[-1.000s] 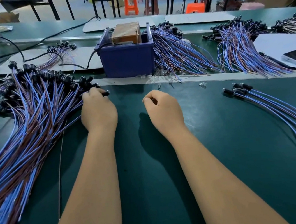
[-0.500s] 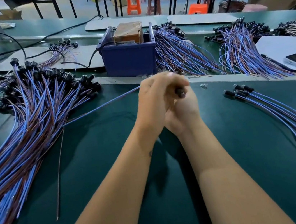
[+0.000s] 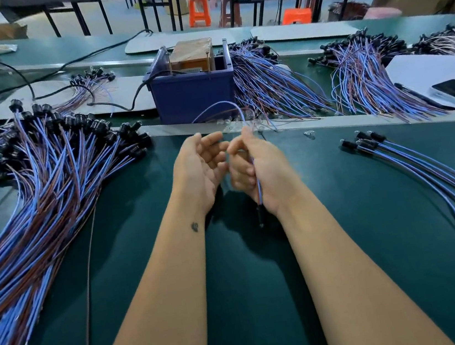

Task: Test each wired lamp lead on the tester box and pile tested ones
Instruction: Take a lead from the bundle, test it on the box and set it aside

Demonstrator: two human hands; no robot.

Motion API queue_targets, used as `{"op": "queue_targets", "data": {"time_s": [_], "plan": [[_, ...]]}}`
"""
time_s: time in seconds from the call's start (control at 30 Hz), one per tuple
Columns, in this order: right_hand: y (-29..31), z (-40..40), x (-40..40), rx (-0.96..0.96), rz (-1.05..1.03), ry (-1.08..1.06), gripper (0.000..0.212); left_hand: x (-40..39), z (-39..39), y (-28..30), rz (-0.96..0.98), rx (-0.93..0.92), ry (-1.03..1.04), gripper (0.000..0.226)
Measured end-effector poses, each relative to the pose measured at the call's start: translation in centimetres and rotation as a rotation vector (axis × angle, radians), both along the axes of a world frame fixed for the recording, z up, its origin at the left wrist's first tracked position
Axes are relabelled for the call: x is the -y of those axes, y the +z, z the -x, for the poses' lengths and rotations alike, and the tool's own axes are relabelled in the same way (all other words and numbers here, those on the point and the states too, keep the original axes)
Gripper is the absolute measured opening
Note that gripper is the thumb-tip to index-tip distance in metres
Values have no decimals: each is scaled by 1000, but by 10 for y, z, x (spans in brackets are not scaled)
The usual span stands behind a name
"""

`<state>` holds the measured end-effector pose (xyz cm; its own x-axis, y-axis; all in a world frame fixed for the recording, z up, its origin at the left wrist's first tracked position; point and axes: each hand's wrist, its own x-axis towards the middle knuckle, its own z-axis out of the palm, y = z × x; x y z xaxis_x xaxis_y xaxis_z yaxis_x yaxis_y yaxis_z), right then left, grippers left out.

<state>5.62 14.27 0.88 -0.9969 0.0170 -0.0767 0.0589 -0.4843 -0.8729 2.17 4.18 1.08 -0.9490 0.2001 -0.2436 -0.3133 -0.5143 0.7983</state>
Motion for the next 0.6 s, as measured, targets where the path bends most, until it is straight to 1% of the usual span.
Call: {"op": "queue_targets", "data": {"time_s": [0.03, 0.1, 0.17, 0.27, 0.33, 0.4, 0.47, 0.5, 0.6], "plan": [[0, 0, 3, 3, -14, 50, 54, -4, 1, -2, -9, -2, 32, 42], [-1, 0, 8, 15, -77, 117, 55, -8, -1, -5, 35, -47, 25, 40], [-1, 0, 12, 32, -215, 136, 57, -9, -1, -7, 73, -106, 19, 40], [0, 0, 19, 21, -449, 140, 57, -3, 1, -8, -30, -131, 45, 37], [-1, -1, 23, -30, -535, 144, 51, 0, 2, -9, -50, -152, 90, 32], [-1, -4, 25, -63, -544, 137, 45, 2, 1, -9, -34, -177, 121, 25], [0, -5, 24, -64, -512, 121, 43, 3, -1, -6, -20, -190, 109, 23], [1, -6, 24, -55, -484, 107, 44, 5, -2, -5, 10, -201, 87, 22], [3, -5, 23, -15, -395, 2, 52, 3, -8, -5, 193, -294, -37, 24]]}}
